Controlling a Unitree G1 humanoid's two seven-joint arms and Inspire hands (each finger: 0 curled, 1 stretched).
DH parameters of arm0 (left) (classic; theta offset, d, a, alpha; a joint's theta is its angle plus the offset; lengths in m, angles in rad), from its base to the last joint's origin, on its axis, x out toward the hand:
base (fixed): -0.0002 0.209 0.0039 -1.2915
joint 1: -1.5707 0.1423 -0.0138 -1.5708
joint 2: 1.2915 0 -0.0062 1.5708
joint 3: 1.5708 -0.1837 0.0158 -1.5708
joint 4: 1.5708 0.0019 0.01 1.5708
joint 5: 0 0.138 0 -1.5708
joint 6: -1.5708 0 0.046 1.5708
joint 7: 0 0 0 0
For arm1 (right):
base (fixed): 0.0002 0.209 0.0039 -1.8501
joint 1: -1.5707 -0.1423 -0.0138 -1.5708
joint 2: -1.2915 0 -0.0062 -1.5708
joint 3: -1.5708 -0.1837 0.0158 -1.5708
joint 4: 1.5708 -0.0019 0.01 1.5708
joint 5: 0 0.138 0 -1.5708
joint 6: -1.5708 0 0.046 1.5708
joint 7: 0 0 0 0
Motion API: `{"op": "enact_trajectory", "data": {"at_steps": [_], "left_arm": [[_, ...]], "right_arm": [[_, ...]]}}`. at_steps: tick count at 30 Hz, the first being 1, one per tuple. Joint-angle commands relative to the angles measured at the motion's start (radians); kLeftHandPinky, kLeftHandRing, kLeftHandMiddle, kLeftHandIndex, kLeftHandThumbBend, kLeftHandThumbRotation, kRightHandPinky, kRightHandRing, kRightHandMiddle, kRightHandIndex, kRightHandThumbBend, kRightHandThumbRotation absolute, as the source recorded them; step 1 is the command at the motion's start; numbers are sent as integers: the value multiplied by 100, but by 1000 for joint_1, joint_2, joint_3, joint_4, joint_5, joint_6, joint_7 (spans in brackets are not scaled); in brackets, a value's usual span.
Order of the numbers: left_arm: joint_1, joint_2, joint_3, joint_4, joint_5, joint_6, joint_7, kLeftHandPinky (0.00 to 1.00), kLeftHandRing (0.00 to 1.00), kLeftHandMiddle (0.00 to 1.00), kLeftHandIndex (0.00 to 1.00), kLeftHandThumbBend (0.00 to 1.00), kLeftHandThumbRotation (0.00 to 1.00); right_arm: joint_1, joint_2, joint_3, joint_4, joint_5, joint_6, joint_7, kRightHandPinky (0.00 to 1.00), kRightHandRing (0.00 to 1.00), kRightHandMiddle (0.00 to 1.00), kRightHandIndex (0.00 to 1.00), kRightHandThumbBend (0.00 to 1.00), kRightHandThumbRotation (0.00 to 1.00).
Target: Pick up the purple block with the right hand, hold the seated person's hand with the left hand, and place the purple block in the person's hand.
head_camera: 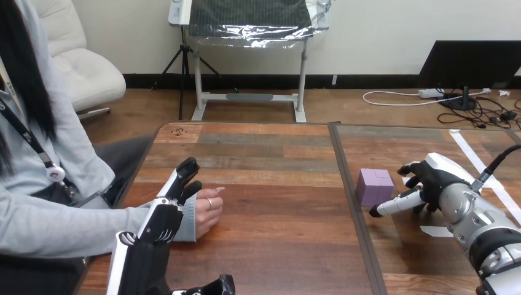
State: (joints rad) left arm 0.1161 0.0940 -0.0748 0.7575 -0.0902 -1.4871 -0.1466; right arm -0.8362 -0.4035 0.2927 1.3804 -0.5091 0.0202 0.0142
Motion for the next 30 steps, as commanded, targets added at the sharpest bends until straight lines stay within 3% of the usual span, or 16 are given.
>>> {"op": "enact_trajectory", "data": {"at_steps": [1,7,12,19,24,27,30], "left_arm": [[-45,-1,5,-38,2,-13,0,86,92,93,89,100,57],[-50,-2,8,-30,5,-26,-1,85,92,93,89,100,56],[-49,-9,33,-27,30,-31,0,85,91,93,89,100,57],[-50,-9,25,-24,27,-33,3,84,91,93,89,100,58],[-51,-10,20,-22,25,-38,4,84,92,93,89,100,58],[-53,-18,45,-17,45,-50,5,83,91,93,89,100,58],[-48,-18,42,-23,46,-43,5,82,91,93,89,100,58]], "right_arm": [[-91,16,-14,-31,17,-36,16,63,81,88,93,92,28],[-89,17,-35,-32,36,-68,19,63,82,89,93,93,24],[-96,22,-37,-32,39,-69,25,65,83,89,94,93,24],[-110,28,-31,-30,34,-60,39,70,86,91,96,93,26],[-114,29,-31,-29,33,-62,39,67,84,88,97,94,26],[-119,30,-27,-29,29,-64,41,64,82,86,97,95,27],[-125,31,-22,-32,25,-66,45,63,82,86,97,95,26]]}}
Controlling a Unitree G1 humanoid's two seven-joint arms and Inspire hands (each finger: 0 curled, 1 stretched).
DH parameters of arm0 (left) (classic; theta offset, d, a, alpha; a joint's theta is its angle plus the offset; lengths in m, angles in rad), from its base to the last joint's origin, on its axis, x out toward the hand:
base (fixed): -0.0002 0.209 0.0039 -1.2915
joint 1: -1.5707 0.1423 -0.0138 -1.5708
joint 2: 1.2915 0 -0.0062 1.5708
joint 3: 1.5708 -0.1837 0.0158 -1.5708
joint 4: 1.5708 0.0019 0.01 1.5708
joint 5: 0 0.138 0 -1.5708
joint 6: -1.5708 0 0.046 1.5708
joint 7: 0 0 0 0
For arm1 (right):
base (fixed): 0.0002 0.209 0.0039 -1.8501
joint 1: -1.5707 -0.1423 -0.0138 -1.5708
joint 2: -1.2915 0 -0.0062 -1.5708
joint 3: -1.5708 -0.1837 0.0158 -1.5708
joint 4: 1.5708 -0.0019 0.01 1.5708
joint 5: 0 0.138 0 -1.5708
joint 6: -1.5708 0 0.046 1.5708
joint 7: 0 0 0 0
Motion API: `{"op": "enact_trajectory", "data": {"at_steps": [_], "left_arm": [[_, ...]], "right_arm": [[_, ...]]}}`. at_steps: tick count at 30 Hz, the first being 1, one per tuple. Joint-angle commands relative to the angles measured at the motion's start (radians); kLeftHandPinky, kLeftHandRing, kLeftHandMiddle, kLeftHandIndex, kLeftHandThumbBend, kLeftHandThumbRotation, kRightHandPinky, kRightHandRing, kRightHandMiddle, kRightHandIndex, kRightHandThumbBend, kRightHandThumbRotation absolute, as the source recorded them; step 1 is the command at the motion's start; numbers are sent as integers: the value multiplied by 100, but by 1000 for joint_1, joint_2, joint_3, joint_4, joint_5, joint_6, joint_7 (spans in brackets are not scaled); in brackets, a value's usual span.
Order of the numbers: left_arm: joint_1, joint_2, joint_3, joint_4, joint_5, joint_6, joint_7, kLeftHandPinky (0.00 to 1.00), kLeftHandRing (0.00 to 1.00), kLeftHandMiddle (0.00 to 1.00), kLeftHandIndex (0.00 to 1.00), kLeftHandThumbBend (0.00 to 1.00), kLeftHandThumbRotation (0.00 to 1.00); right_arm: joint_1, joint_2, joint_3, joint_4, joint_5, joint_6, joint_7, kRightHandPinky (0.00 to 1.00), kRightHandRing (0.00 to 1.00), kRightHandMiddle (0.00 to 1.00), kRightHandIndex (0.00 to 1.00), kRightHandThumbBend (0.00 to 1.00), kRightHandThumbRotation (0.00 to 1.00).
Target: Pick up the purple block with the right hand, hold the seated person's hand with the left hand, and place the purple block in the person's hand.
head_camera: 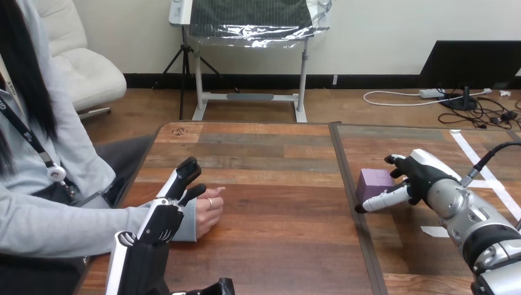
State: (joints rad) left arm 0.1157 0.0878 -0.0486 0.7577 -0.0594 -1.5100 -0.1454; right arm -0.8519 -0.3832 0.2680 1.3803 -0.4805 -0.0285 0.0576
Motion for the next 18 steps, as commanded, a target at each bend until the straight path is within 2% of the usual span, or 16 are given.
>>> {"op": "enact_trajectory", "data": {"at_steps": [1,7,9,12,18], "left_arm": [[-47,-11,12,-24,13,-17,4,82,91,93,89,100,58],[-45,-16,20,-23,23,-16,5,83,92,93,89,100,58],[-44,-17,23,-23,28,-15,6,84,92,93,89,100,59],[-48,-19,30,-13,35,-26,6,85,92,94,90,100,59],[-39,-25,33,-19,40,-14,9,86,92,94,90,100,59]], "right_arm": [[-112,11,7,-31,-8,-19,4,63,82,86,97,95,26],[-113,10,7,-28,-11,-26,3,61,81,85,97,95,26],[-113,10,7,-26,-12,-26,2,51,69,75,97,96,26],[-117,12,15,-25,-21,-21,0,39,56,64,97,97,27],[-124,14,23,-24,-33,-16,1,34,51,59,96,99,28]]}}
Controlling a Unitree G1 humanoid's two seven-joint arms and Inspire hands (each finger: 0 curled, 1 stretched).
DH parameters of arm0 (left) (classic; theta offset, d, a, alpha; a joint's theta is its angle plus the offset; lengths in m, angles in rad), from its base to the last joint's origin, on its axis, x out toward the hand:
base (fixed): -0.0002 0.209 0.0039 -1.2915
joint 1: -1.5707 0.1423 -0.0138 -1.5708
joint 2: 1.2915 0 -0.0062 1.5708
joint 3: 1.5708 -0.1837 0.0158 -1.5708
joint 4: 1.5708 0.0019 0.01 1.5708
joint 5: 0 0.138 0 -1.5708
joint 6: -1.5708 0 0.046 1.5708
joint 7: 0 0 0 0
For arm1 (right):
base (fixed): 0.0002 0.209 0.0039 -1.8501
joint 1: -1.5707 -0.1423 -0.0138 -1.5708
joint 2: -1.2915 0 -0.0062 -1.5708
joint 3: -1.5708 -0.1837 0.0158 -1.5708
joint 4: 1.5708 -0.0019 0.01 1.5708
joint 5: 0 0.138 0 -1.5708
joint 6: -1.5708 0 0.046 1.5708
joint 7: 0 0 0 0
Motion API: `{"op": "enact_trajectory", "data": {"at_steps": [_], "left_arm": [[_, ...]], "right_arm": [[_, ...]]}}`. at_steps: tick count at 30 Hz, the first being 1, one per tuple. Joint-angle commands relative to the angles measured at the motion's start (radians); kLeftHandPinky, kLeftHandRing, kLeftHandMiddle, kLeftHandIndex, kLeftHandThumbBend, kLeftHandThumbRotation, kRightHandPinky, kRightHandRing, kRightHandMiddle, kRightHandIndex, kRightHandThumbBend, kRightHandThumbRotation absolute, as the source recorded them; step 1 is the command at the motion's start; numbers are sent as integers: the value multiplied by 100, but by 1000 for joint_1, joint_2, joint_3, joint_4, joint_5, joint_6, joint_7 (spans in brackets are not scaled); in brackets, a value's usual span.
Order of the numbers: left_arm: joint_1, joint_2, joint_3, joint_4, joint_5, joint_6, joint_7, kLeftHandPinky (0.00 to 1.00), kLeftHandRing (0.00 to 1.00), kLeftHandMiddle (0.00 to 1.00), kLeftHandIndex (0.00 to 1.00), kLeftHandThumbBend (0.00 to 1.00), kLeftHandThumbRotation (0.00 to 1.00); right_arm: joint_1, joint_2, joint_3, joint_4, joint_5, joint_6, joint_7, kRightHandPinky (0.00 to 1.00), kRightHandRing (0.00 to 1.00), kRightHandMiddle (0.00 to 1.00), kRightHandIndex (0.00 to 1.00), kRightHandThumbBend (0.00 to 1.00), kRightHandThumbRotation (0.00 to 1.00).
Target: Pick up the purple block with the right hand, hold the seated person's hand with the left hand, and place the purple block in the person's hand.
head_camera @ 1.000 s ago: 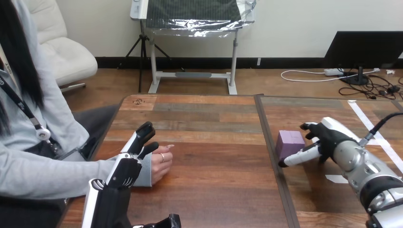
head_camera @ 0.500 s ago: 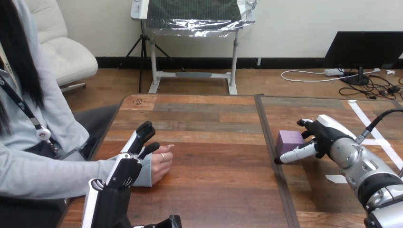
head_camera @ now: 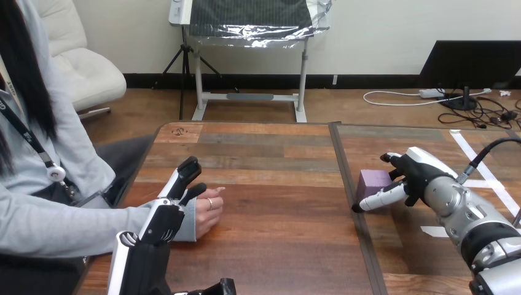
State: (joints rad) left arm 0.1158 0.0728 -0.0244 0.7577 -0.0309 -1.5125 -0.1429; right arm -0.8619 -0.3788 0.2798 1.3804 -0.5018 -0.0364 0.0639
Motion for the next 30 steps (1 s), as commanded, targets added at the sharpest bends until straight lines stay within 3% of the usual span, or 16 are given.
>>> {"op": "enact_trajectory", "data": {"at_steps": [1,4,7,10,12,16,20,25,30], "left_arm": [[-39,-10,9,-18,12,-13,7,86,92,94,90,100,59],[-40,-9,8,-16,12,-16,7,87,93,94,90,100,59],[-39,-12,10,-17,16,-15,7,87,93,94,90,100,59],[-35,-13,11,-20,18,-9,7,87,93,94,90,100,59],[-34,-14,10,-21,18,-8,7,88,93,94,90,100,59],[-36,-18,23,-17,28,-19,8,87,93,94,90,100,59],[-35,-15,9,-15,17,-18,8,87,93,94,90,100,59],[-34,-16,4,-15,14,-18,9,87,93,94,90,100,58],[-35,-17,9,-8,20,-24,9,87,93,95,90,100,58]], "right_arm": [[-116,10,13,-23,-14,-7,-5,34,51,59,96,99,28],[-118,12,13,-22,-18,-5,-3,32,49,58,96,99,29],[-120,11,12,-22,-20,-6,-2,27,40,50,96,99,29],[-121,11,16,-21,-25,-7,-2,26,40,51,96,99,29],[-122,10,20,-21,-29,-7,-2,34,52,61,95,99,30],[-127,11,27,-22,-32,-6,3,46,66,73,95,98,30],[-129,9,31,-20,-35,-5,6,61,81,85,95,97,30],[-130,8,32,-18,-39,-4,4,70,88,92,96,96,30],[-132,7,35,-18,-44,-3,0,66,85,89,95,97,30]]}}
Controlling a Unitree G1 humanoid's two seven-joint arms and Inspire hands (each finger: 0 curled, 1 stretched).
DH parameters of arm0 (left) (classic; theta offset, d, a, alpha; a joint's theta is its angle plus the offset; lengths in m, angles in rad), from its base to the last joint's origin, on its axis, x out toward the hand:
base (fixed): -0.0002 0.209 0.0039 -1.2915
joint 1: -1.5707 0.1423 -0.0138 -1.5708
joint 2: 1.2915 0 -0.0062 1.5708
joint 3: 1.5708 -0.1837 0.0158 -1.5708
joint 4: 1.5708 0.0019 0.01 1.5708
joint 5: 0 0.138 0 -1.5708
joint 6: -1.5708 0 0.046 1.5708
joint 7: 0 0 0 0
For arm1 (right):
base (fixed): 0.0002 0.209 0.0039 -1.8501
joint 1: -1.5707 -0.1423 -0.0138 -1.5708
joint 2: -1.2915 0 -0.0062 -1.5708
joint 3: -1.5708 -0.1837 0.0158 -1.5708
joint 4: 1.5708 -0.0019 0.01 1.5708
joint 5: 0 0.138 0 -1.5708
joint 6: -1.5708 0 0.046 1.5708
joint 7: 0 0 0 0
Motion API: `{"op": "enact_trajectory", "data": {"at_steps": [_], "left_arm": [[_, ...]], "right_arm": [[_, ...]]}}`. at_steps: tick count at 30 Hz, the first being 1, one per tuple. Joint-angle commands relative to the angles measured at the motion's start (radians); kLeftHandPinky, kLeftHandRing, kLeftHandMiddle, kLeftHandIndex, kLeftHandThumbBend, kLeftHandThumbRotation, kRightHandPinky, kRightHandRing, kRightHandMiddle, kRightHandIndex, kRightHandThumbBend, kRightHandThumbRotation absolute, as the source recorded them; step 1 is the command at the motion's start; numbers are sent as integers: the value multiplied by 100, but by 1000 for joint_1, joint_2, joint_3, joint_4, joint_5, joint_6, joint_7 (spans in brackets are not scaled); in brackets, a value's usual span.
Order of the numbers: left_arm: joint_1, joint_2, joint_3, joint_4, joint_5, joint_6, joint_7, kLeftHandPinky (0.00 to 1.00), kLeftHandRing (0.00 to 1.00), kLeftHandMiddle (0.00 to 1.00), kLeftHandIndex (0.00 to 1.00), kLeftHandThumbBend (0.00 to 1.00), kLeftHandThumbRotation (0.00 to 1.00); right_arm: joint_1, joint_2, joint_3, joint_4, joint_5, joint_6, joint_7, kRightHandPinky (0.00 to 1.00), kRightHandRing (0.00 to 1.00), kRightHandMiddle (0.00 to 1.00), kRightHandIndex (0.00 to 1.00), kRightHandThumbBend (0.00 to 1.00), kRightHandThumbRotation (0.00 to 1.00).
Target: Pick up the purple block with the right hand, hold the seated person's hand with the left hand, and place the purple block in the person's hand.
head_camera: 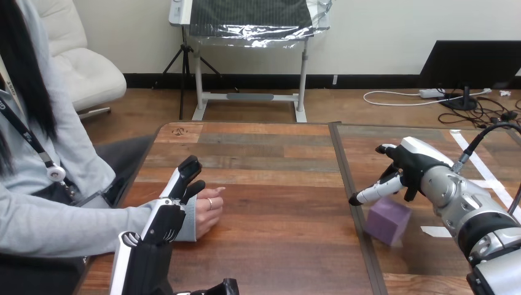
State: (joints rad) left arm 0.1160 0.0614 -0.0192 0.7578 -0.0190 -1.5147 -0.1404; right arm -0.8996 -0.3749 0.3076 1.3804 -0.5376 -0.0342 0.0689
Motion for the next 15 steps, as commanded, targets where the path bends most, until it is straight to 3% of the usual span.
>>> {"op": "enact_trajectory", "data": {"at_steps": [1,9,15], "left_arm": [[-35,-4,3,-7,7,-22,6,87,94,95,90,100,58],[-37,-19,36,2,31,-35,9,85,93,94,90,100,60],[-30,-16,16,-2,20,-28,14,85,93,94,90,100,60]], "right_arm": [[-95,3,10,-17,-11,-5,-7,66,85,89,95,97,30],[-97,2,16,-17,-23,-8,-13,59,79,82,94,97,30],[-100,2,24,-18,-33,-4,-14,62,82,85,93,97,31]]}}
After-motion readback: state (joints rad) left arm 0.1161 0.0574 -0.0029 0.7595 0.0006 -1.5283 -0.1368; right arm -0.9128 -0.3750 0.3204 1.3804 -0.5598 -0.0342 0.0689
